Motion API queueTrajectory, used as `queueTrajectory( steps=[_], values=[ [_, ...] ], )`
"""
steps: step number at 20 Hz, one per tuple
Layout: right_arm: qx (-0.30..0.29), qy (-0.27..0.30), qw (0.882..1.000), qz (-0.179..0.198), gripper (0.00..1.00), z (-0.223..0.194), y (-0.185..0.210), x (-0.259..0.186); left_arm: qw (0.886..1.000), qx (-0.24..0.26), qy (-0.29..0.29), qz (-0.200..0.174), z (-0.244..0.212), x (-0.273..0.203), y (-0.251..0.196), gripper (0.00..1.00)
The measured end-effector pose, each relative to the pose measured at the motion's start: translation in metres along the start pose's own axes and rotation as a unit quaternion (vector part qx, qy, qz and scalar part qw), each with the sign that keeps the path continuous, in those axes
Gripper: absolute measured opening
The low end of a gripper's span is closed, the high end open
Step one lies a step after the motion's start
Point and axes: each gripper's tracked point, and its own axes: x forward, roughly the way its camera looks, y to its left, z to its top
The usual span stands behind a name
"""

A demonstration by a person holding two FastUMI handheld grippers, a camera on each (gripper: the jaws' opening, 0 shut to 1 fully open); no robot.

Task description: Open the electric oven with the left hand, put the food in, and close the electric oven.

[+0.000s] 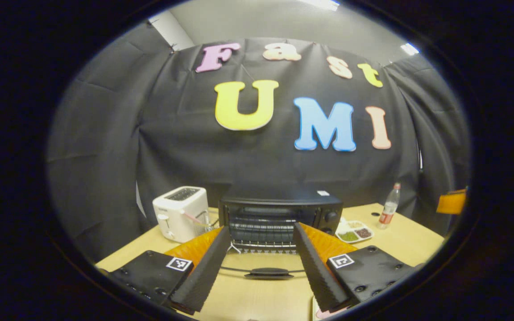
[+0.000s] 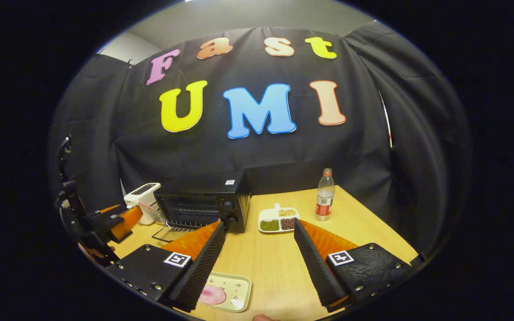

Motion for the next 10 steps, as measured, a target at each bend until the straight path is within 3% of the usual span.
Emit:
queueTrajectory(
  steps=[1, 5, 10],
  values=[
    [0.011, 0.019, 1.0, 0.009, 0.96, -0.008, 0.003, 0.005, 1.0, -0.002, -0.011, 0.002, 0.015, -0.009, 0.004, 1.0],
    [0.048, 0.096, 0.993, 0.047, 0.97, -0.042, 0.015, 0.016, 0.998, -0.003, -0.055, 0.017, 0.066, -0.036, 0.02, 1.0],
    [0.098, 0.196, 0.971, 0.091, 0.99, -0.085, 0.031, 0.018, 0.996, 0.014, -0.083, 0.03, 0.088, -0.062, 0.029, 1.0]
  ],
)
